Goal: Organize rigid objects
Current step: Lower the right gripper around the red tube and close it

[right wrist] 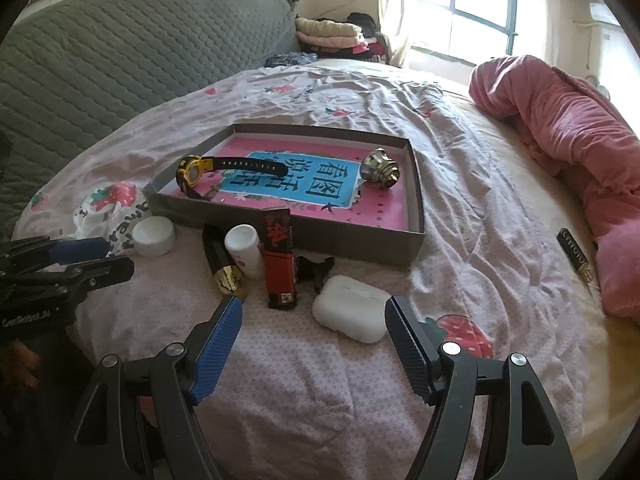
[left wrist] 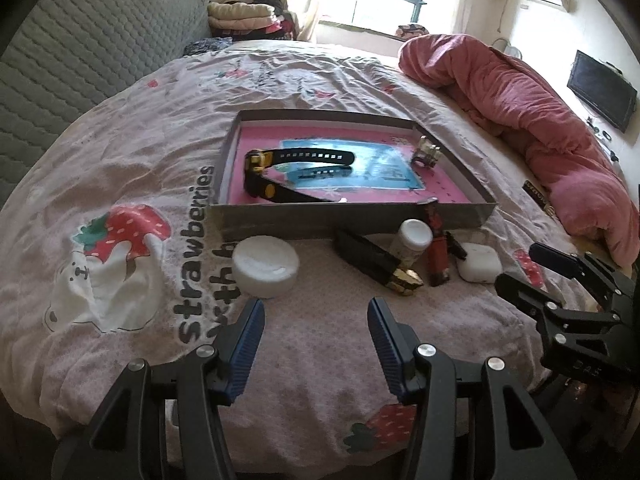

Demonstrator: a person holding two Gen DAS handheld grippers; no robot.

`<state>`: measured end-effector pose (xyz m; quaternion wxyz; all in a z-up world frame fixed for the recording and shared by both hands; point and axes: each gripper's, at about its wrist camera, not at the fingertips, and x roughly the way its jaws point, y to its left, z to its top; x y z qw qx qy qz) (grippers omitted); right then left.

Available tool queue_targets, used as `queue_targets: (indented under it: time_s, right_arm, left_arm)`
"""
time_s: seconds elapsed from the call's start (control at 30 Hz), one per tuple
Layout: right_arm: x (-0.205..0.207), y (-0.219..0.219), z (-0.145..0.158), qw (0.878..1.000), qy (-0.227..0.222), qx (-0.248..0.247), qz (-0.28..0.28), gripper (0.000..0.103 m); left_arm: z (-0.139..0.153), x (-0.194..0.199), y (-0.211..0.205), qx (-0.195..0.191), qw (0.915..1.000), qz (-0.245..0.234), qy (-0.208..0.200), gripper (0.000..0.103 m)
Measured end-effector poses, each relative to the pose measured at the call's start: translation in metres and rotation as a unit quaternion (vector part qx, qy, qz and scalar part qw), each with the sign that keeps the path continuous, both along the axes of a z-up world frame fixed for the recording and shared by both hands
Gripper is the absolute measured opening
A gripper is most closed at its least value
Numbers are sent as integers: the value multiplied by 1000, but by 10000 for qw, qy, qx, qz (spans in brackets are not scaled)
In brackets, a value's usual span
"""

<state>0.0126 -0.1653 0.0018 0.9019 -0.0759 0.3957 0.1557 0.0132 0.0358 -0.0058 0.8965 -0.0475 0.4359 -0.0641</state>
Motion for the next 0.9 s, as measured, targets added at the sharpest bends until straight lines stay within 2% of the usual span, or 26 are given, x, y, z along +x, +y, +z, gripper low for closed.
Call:
queue_targets:
  time_s: [0.3,0.9]
  right_arm:
    - [7,7,-6,9999,60,24,80,75]
    - [29,18,-22,9997,165,24,176,75]
  left_arm:
    - [-7,8,17,-72,9995,298,81,53]
    - [-20,23,19,-134,9993,270,209,53]
